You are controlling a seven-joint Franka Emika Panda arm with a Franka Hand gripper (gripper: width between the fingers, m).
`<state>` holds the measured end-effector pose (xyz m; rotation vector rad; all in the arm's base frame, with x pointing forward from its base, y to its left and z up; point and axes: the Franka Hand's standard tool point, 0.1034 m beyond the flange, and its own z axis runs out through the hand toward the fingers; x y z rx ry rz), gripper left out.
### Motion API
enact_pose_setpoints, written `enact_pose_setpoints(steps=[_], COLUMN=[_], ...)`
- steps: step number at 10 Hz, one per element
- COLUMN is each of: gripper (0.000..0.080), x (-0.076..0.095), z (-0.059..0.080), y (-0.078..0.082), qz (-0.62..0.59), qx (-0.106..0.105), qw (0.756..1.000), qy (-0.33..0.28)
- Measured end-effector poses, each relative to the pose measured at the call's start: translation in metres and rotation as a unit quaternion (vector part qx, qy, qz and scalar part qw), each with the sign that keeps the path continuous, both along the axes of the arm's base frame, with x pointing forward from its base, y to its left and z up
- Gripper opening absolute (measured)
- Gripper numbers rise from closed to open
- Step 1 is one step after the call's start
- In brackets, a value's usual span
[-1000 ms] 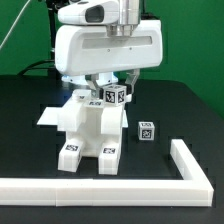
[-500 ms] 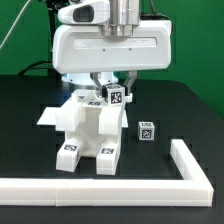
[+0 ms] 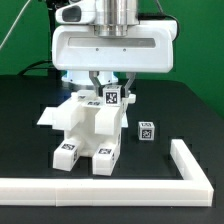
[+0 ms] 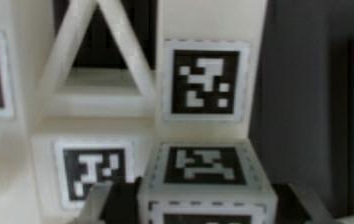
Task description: Assemble chair
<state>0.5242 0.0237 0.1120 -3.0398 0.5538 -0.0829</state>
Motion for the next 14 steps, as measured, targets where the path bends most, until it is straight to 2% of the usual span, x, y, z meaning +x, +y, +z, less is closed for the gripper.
enact_pose_setpoints(steps=[3, 5, 6, 7, 8, 9, 11, 13, 14], gripper=[0.0284, 0.0284, 0.039, 0.054, 0.0616, 0.0639, 0.0648, 0.0649, 0.0649], x=[0.0001, 0.0001, 0.0001, -0.0001, 0.0014, 0.003, 0.0012, 0.0002, 0.0], z=[-0.0002, -0.0003, -0.0003, -0.0002, 0.0021, 0.0045, 0.0046, 0.0062, 0.0048], y=[0.0044, 0.0044, 0.0045, 0.005, 0.0072, 0.0059, 0.0095, 0.0064, 0.0064], qz=[-0.156, -0.135, -0.124, -0.112, -0.025, 0.075, 0.231, 0.291, 0.339], qx=[0.016, 0.015, 0.014, 0.013, 0.002, -0.001, -0.009, -0.014, -0.018], qw=[0.988, 0.991, 0.992, 0.994, 1.0, 0.997, 0.973, 0.957, 0.941], qy=[0.005, 0.004, 0.003, 0.004, 0.006, 0.008, 0.007, 0.0, -0.001])
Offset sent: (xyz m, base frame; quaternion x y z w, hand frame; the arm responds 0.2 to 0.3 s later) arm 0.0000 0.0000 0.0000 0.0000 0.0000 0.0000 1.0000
